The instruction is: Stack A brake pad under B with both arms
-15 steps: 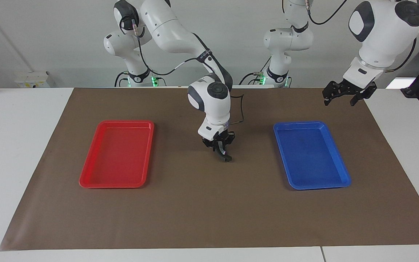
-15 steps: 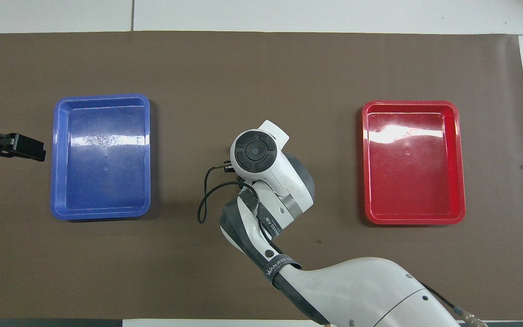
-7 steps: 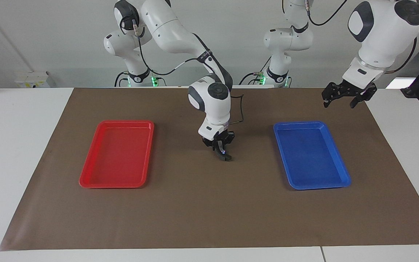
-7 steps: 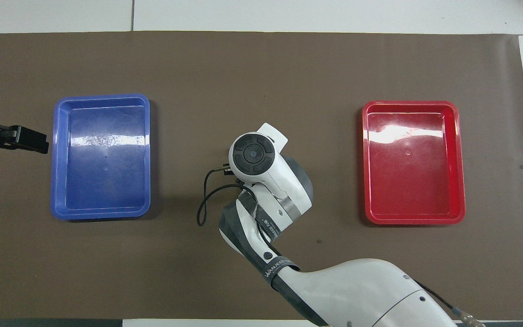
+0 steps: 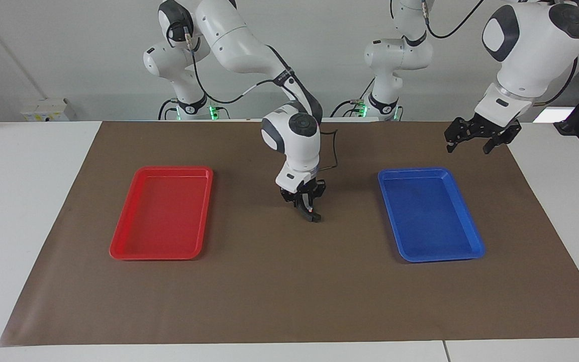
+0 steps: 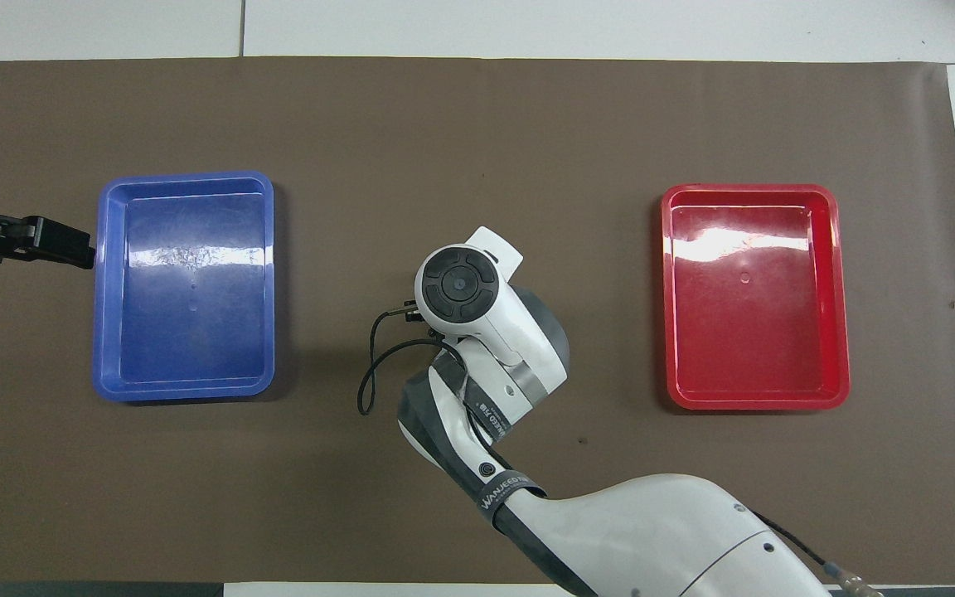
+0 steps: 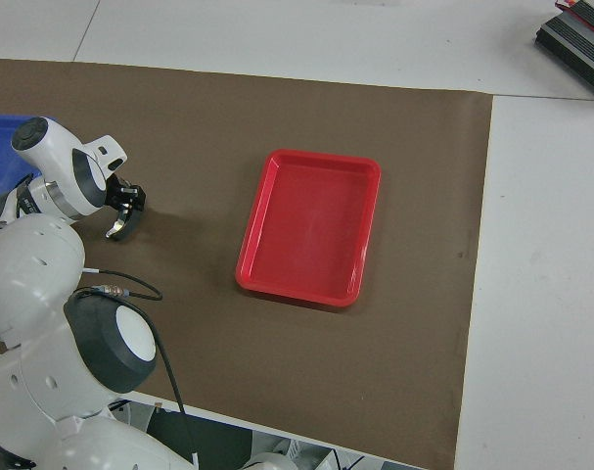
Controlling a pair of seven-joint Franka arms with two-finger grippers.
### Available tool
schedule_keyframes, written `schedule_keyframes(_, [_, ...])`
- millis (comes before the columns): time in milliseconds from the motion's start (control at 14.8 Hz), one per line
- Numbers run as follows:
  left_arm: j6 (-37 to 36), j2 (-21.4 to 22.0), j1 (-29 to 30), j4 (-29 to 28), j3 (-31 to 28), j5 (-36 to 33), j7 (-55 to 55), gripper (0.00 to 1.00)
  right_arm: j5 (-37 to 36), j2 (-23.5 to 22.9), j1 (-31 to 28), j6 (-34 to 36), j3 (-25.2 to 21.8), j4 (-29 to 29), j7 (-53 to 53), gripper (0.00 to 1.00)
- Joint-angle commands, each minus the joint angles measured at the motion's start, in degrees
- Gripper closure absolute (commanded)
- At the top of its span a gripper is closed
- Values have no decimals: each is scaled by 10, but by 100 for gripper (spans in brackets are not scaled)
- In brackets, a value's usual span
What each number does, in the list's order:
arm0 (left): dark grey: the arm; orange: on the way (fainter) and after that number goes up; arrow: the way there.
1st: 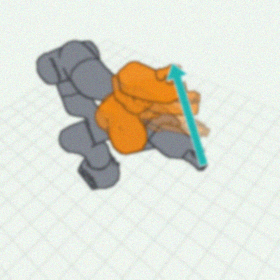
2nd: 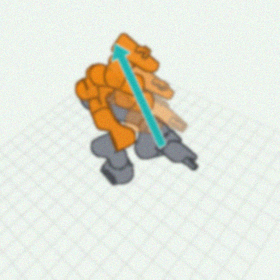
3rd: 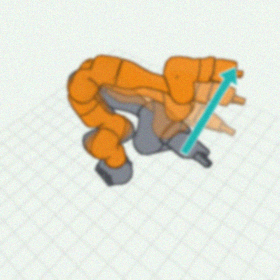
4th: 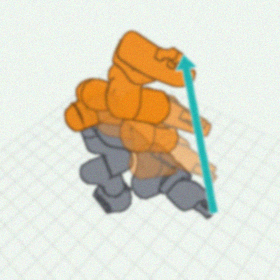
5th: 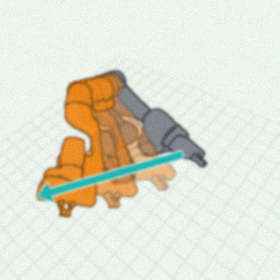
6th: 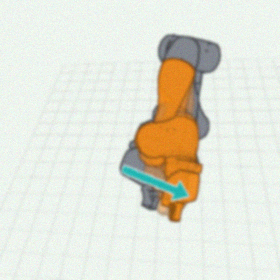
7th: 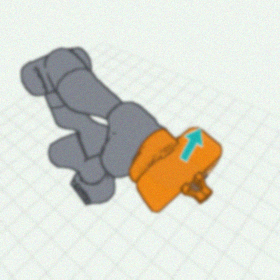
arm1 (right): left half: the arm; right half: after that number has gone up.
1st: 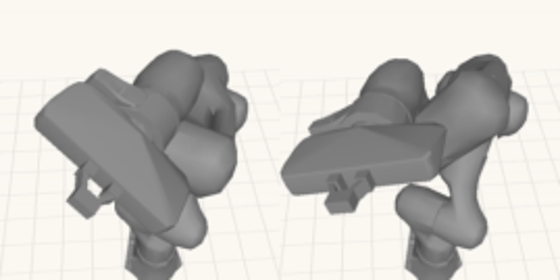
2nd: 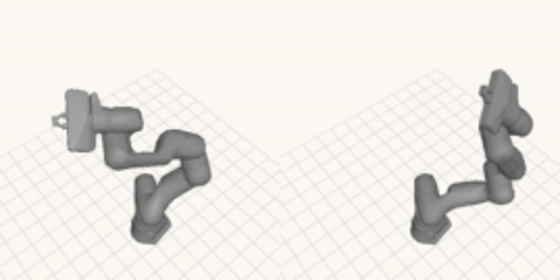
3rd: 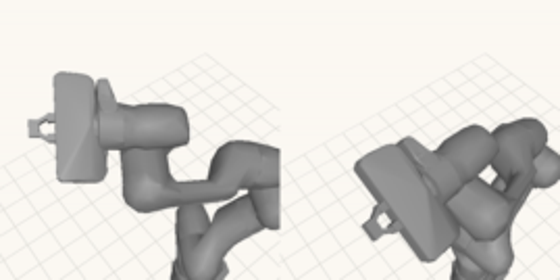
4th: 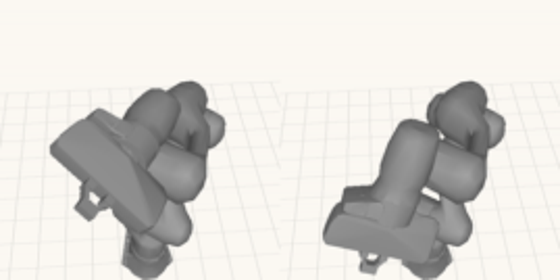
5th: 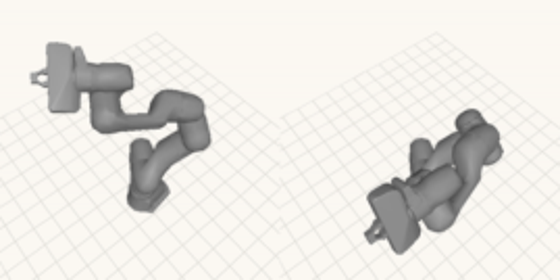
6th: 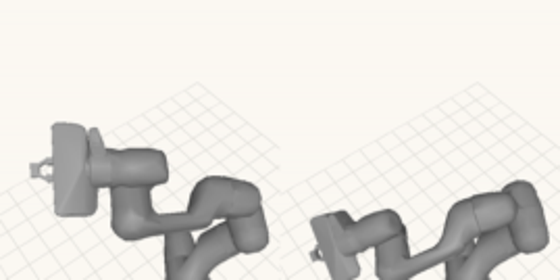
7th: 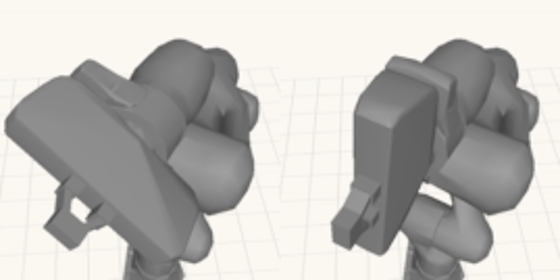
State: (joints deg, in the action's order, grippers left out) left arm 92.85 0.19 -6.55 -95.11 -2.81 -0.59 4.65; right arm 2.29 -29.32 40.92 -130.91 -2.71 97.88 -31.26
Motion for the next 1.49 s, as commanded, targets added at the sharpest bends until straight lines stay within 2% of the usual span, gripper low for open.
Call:
schedule_keyframes(0, [-28,-2,5,16,-3,4,9,1,5,13,0,-3,1,12,-13,1])
schedule_keyframes(203, [-27,0,14,9,-3,4,13,1,1,42,-23,14,-6,12,-12,1])
schedule_keyframes(542, [-28,11,14,-4,-3,-7,14,1,-20,129,-152,49,-5,17,-1,1])
schedule_keyframes(948, [-33,16,12,-10,-3,-7,13,0,-34,209,-275,189,-3,18,114,1])
schedule_keyframes(1083, [-34,18,14,-10,-3,-7,13,0,-34,235,-291,238,-4,40,138,1])
schedule_keyframes(1219, [-34,20,14,-10,-2,-7,13,0,-34,272,-324,247,-4,78,153,1])
schedule_keyframes(1422, [-32,19,14,-9,0,-6,11,0,-33,306,-366,264,-4,98,204,1])
